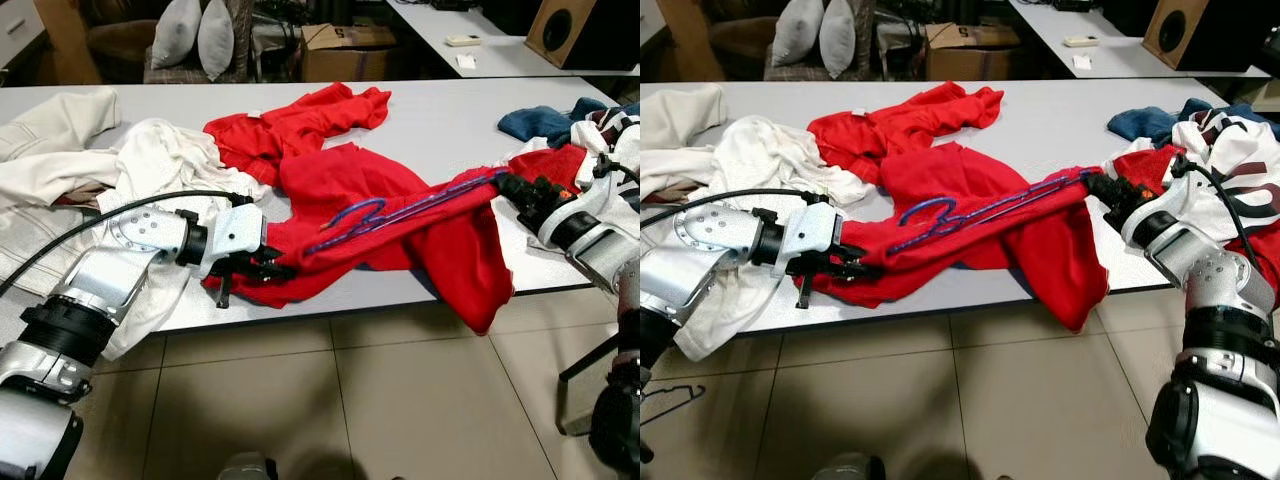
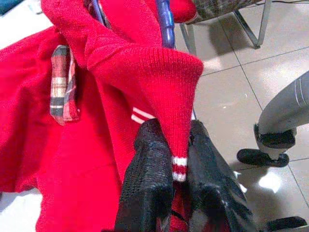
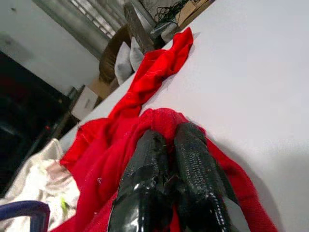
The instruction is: Hang hanger
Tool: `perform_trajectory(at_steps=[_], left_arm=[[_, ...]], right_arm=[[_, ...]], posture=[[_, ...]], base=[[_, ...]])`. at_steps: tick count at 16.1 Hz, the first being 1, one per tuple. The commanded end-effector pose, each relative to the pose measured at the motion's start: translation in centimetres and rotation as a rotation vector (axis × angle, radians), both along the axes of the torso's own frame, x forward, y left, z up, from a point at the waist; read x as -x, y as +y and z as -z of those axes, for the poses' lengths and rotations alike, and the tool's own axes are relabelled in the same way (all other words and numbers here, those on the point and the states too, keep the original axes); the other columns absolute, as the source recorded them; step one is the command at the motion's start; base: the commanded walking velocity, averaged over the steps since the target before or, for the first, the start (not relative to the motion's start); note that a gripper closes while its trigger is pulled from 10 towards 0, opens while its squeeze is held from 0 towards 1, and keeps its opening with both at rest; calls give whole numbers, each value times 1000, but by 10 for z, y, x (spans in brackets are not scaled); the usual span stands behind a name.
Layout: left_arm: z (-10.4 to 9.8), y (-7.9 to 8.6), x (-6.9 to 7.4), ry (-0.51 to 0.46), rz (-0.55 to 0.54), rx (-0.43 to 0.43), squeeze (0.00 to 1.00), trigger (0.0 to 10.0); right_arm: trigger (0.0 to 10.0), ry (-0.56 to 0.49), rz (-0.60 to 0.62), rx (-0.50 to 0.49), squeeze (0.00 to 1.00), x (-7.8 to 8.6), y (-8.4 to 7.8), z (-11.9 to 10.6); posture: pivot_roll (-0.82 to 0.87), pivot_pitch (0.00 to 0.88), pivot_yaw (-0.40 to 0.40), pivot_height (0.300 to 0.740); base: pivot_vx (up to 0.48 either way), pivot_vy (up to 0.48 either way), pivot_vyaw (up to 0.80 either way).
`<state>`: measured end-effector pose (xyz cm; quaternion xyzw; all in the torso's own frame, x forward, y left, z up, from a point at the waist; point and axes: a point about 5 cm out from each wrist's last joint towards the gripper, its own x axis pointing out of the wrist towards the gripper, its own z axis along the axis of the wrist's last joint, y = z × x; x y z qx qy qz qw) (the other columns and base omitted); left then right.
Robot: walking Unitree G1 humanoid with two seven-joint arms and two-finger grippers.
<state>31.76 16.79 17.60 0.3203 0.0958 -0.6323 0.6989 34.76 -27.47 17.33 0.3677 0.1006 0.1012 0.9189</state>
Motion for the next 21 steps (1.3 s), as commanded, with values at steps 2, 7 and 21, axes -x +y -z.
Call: perform_trajectory(at_steps=[2, 7, 21], left_arm=[[25, 50, 13, 140, -62, -201, 0, 0], [15, 42, 12, 148, -36, -77, 0, 0], [50, 13, -11, 154, -50, -270, 0, 0]], right_arm=[[0, -112, 318, 28, 0, 18, -74, -44], [0, -114, 298, -12, 0, 14, -73, -46], [0, -172, 82, 225, 0, 7, -29, -59]], posture=[[49, 0, -15, 740], [53, 0, -21, 740], [36, 0, 2, 740]], base=[[0, 0, 0], [0, 0, 0], [0, 0, 0]])
